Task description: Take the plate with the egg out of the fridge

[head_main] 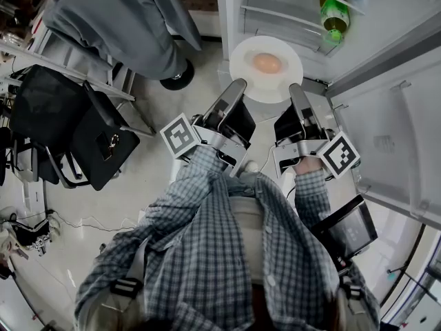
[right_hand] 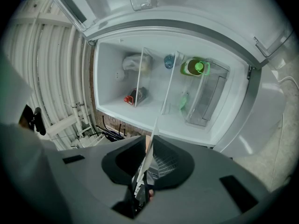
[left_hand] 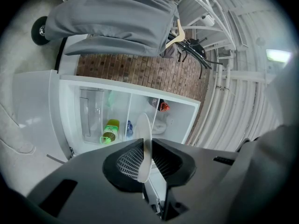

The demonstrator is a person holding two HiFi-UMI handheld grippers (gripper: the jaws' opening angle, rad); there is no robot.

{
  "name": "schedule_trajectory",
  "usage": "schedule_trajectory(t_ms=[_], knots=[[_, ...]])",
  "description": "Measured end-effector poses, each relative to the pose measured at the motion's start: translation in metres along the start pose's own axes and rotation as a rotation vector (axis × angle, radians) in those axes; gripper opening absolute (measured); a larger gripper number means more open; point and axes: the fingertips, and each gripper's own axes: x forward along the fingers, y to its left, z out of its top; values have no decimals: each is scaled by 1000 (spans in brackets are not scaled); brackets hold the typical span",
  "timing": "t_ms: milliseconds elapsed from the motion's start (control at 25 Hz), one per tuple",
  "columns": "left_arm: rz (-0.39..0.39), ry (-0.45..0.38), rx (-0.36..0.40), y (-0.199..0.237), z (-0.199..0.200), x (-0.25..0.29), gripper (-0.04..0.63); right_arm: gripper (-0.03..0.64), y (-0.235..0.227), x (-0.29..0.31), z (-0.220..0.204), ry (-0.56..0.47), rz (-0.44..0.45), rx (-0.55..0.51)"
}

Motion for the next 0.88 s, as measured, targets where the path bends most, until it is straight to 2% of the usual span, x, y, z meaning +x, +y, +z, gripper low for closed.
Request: schedule_trajectory(t_ms=[880], knots=[[8,-13,-3,0,8,0,60,54,3,11,-1,21,12,-15]])
